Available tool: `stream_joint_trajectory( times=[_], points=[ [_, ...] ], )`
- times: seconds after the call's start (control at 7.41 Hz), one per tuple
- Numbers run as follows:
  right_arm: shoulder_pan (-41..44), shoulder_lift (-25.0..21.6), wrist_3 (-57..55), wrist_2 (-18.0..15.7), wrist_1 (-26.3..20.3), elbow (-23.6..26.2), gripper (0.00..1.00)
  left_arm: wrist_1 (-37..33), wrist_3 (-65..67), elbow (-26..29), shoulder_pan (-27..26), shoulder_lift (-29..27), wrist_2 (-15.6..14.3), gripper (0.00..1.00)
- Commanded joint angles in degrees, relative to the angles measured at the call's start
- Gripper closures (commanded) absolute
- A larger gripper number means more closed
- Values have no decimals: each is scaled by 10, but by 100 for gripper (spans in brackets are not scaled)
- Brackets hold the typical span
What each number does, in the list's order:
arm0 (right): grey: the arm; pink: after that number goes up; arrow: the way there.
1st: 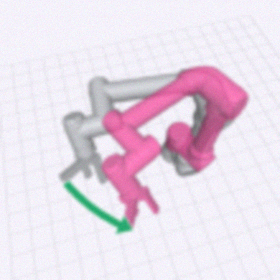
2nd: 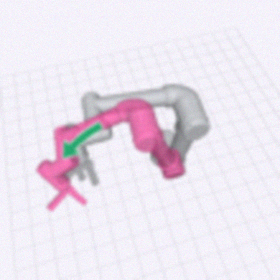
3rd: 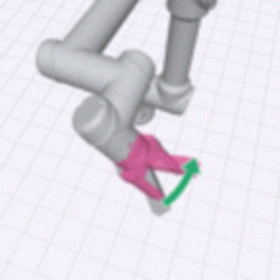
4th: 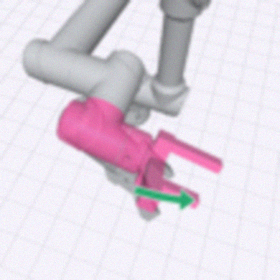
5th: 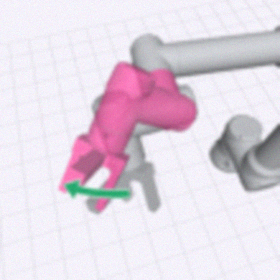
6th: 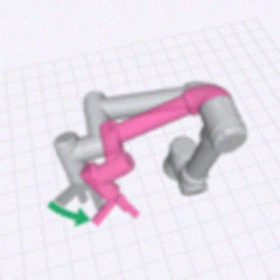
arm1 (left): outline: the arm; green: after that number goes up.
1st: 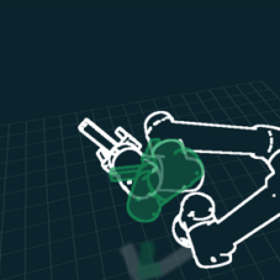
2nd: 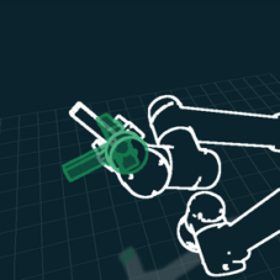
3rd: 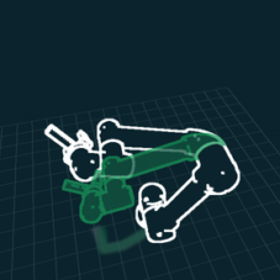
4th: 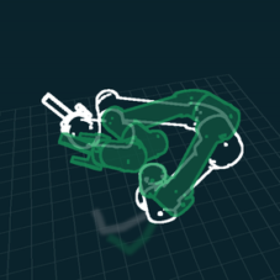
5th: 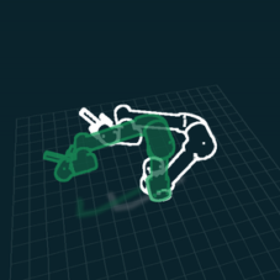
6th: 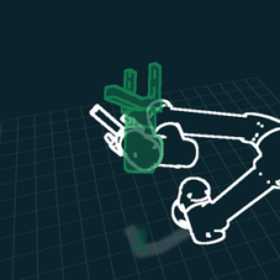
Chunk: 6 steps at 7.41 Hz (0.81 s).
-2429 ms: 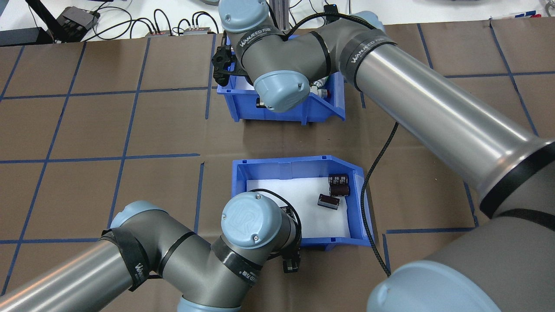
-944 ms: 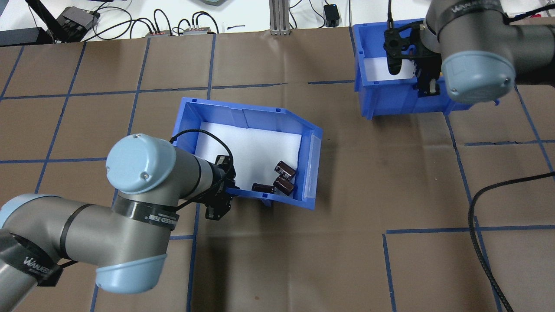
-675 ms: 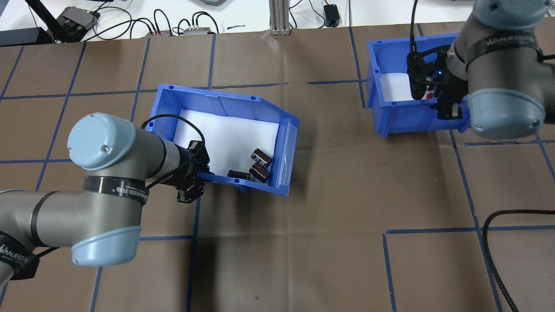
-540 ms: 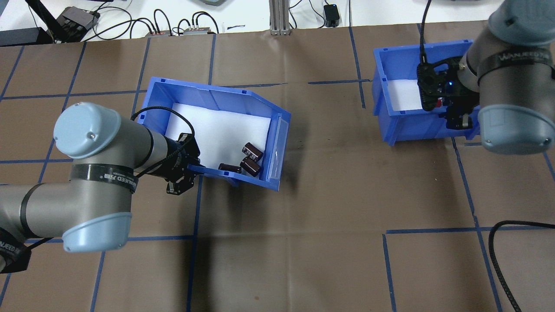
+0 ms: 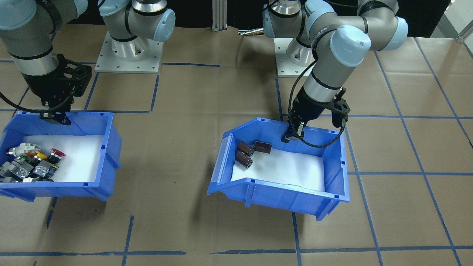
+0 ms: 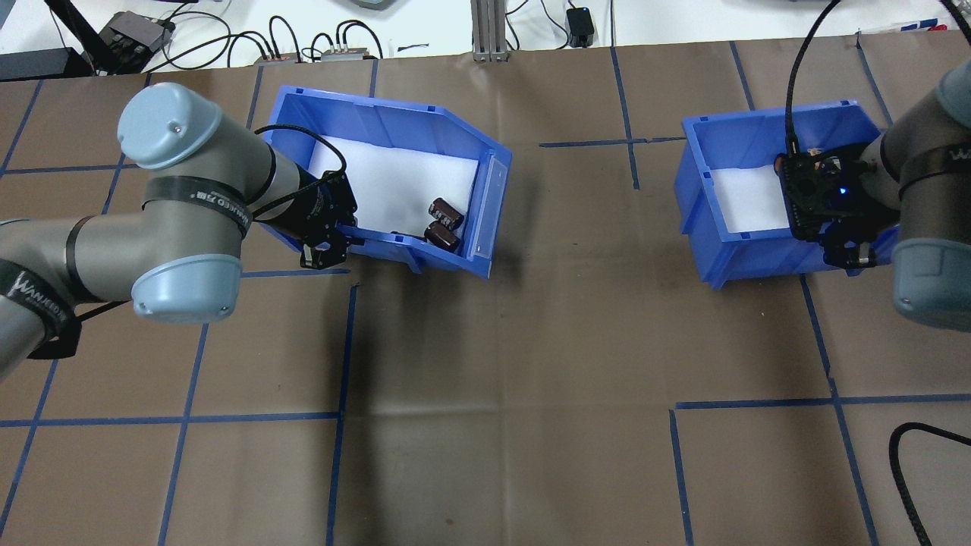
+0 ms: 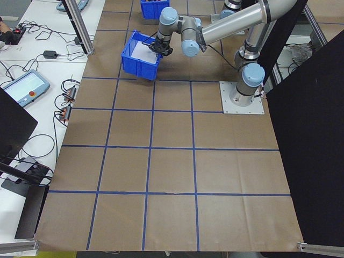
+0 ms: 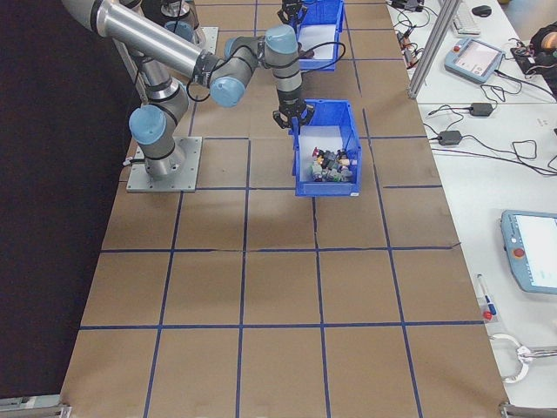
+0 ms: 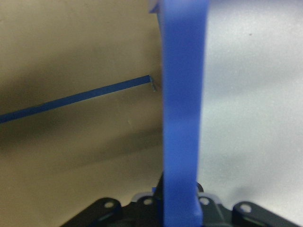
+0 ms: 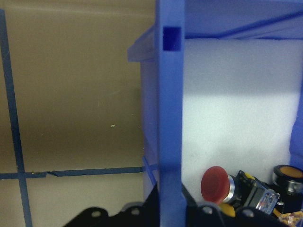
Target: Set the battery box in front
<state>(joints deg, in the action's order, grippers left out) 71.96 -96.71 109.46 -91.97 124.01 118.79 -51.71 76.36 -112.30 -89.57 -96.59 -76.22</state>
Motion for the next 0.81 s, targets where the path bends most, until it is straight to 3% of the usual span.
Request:
stream_joint_trajectory(
  times=[0.0, 0.67],
  points=[
    [-3, -2, 2, 2, -2, 4, 100, 0, 41, 68, -31, -68, 4, 100],
    [-1, -7, 4, 0, -9, 5, 100, 7, 156, 197, -125, -190, 0, 100]
  ],
)
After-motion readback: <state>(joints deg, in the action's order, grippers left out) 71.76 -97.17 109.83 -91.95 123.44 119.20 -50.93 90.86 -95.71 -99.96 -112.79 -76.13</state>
